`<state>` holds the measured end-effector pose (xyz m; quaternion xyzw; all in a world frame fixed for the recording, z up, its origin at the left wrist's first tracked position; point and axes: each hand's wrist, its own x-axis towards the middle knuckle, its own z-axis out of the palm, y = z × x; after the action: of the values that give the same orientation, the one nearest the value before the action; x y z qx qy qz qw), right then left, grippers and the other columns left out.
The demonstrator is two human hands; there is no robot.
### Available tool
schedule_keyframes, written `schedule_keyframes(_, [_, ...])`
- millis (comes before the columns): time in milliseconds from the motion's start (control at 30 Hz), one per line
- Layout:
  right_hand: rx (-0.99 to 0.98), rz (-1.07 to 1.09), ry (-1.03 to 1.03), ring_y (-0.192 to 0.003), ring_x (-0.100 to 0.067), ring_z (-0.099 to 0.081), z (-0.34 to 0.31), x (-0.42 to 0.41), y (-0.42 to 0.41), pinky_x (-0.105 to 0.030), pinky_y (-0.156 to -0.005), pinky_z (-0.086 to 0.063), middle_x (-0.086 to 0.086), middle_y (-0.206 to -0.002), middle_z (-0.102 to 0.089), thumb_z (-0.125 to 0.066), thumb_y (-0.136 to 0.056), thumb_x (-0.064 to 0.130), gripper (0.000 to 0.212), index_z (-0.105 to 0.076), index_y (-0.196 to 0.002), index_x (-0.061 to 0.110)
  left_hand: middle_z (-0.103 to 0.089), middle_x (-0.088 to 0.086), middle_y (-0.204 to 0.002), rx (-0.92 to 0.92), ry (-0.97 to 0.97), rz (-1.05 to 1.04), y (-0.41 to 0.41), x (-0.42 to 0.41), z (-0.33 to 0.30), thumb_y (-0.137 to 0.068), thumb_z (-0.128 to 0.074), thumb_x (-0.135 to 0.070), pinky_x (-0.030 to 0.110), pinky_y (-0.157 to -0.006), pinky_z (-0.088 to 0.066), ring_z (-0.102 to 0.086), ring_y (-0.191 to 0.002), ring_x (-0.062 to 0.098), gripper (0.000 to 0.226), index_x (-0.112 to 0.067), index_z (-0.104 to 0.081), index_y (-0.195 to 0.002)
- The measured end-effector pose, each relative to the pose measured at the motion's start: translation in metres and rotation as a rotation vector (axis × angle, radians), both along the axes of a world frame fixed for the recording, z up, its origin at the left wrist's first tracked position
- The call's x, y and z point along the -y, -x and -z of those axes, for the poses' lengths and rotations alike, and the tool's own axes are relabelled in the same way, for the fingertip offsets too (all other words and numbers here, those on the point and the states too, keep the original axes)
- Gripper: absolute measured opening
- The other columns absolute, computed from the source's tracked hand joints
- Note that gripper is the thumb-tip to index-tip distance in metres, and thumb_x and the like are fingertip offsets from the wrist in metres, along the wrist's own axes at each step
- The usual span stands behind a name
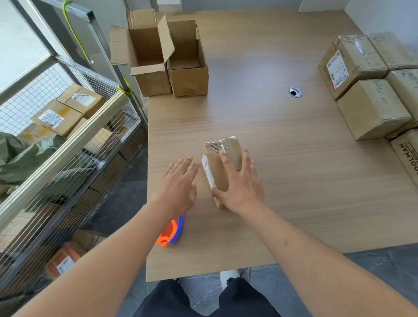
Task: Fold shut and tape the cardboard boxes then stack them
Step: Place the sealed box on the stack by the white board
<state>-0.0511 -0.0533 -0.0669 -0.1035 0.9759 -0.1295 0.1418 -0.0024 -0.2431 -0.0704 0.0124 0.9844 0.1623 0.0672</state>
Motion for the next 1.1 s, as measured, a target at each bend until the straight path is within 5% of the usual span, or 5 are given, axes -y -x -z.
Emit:
schedule_keyframes(200, [0.005, 0.071, -0.043, -0.136, -0.037, -0.036, -0.027, 0.018, 0.006, -0.046, -0.110, -0.037, -0.010, -0.168, -0.001, -0.069, -0.073, 0.065, 0.097, -0.015, -0.153, 0.054, -0.012, 0.007, -0.170, 0.070, 0.072, 0.046, 0.011, 0.014, -0.038, -0.105, -0.047, -0.031, 0.043, -0.128, -0.006, -0.008, -0.158, 0.028, 0.064, -0.018, -0.022, -0.162])
schedule_keyframes(833, [-0.297, 0.369, 0.000, -0.126, -0.035, -0.048, -0.249, 0.059, -0.017, -0.044, -0.102, -0.043, -0.007, -0.155, -0.030, -0.068, -0.072, 0.070, 0.090, -0.032, -0.151, 0.047, -0.030, 0.009, -0.165, -0.212, 0.106, 0.340, 0.058, 0.056, -0.230, -0.106, -0.043, -0.041, 0.049, -0.126, -0.019, -0.022, -0.154, 0.031, 0.060, -0.022, -0.027, -0.161])
schedule_keyframes(1100, [-0.375, 0.428, 0.011, -0.135, -0.035, -0.043, -0.304, 0.037, -0.034, -0.045, -0.106, -0.043, -0.007, -0.158, -0.028, -0.069, -0.073, 0.068, 0.091, -0.031, -0.153, 0.047, -0.031, 0.011, -0.165, -0.275, 0.124, 0.392, 0.055, 0.034, -0.287, -0.106, -0.043, -0.043, 0.048, -0.126, -0.017, -0.024, -0.153, 0.030, 0.060, -0.022, -0.028, -0.161])
